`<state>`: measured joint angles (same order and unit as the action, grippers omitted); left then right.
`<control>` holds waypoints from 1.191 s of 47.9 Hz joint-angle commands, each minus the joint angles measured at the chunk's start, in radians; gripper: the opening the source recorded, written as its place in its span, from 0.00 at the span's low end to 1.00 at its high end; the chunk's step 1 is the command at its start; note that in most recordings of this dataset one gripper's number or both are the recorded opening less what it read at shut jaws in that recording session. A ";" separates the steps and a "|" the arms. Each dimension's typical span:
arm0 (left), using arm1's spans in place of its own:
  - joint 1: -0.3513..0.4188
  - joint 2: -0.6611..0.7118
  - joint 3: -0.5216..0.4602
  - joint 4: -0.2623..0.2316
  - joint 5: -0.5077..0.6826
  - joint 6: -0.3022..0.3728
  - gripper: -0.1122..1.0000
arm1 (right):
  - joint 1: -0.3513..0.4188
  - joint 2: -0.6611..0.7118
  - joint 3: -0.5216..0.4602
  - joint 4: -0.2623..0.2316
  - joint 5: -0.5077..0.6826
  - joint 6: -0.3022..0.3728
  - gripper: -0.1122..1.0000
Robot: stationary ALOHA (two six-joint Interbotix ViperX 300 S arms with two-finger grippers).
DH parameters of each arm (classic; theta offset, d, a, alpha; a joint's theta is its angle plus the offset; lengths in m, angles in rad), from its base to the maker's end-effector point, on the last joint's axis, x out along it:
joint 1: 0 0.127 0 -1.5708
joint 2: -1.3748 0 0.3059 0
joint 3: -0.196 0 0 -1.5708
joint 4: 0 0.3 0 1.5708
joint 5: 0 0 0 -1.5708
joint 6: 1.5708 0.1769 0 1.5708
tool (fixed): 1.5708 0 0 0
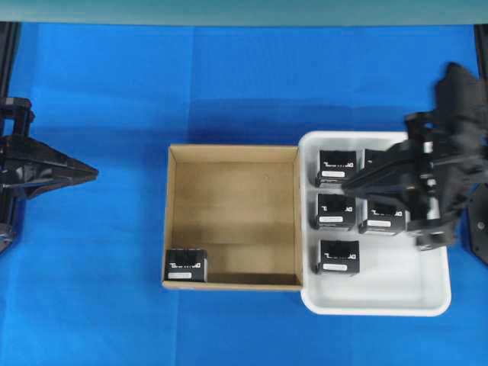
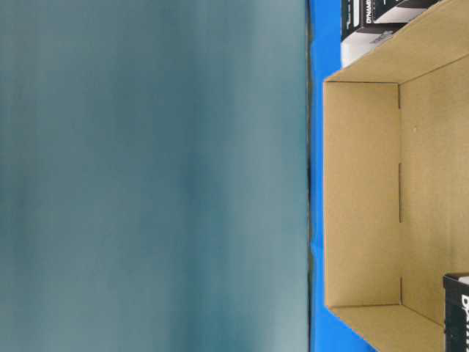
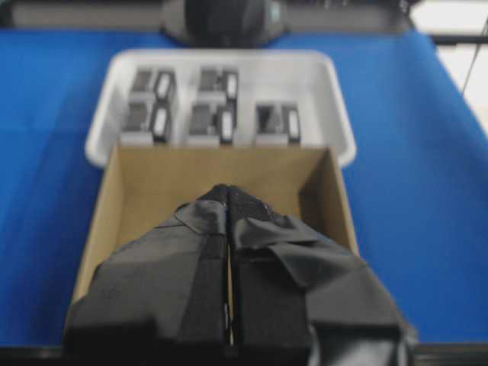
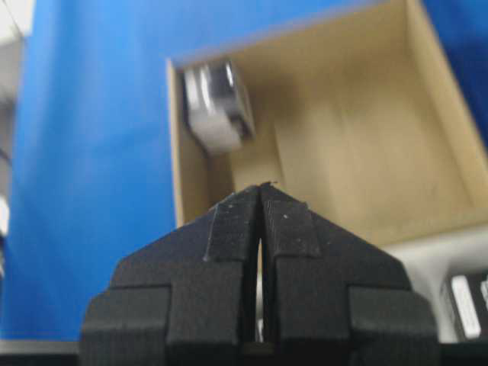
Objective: Pick the box from inside the cardboard box.
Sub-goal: 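Move the right gripper over the cardboard box toward the black box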
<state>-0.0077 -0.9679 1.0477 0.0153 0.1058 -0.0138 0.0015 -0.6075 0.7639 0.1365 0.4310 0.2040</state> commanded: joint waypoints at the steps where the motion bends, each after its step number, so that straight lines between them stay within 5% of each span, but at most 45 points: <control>1: -0.002 -0.006 -0.034 0.002 0.034 -0.003 0.06 | 0.000 0.071 -0.086 0.003 0.094 0.000 0.11; 27: -0.031 -0.064 -0.069 0.003 0.282 -0.044 0.06 | -0.003 0.592 -0.614 0.011 0.638 -0.067 0.11; 46: -0.032 -0.110 -0.077 0.003 0.411 -0.049 0.06 | -0.008 0.851 -0.920 0.103 0.830 -0.238 0.11; 57: -0.031 -0.118 -0.078 0.003 0.436 -0.049 0.06 | -0.008 0.973 -1.052 0.115 0.893 -0.304 0.11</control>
<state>-0.0383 -1.0922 0.9986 0.0153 0.5415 -0.0614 -0.0061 0.3390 -0.2516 0.2470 1.3116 -0.0920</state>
